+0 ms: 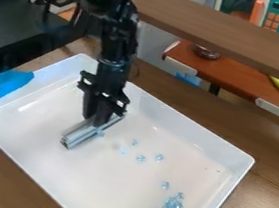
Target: Sweep into pile
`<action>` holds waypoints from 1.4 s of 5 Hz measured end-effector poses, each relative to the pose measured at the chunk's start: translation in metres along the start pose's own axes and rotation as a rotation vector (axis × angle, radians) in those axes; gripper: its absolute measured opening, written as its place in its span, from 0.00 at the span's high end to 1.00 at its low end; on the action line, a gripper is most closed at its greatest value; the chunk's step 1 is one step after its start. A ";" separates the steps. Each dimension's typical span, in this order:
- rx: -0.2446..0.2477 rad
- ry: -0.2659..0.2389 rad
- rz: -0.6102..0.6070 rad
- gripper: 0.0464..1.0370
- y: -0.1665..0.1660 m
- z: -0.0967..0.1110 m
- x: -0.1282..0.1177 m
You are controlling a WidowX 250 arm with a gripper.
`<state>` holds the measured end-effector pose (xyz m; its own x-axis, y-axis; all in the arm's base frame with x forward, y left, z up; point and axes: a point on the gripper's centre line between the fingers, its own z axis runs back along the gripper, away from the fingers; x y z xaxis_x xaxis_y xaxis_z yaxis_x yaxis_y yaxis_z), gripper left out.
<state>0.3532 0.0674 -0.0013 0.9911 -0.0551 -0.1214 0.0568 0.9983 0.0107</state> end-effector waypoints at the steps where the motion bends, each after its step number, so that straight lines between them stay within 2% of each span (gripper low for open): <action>1: -0.023 0.028 -0.035 0.72 -0.027 -0.003 -0.004; 5: -0.059 0.036 -0.137 0.72 -0.117 -0.003 -0.012; 6: -0.071 0.022 -0.163 0.72 -0.141 0.005 -0.015; 7: -0.089 0.031 -0.171 0.72 -0.150 0.012 -0.017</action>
<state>0.3287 -0.0816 0.0107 0.9637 -0.2245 -0.1444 0.2114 0.9722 -0.1006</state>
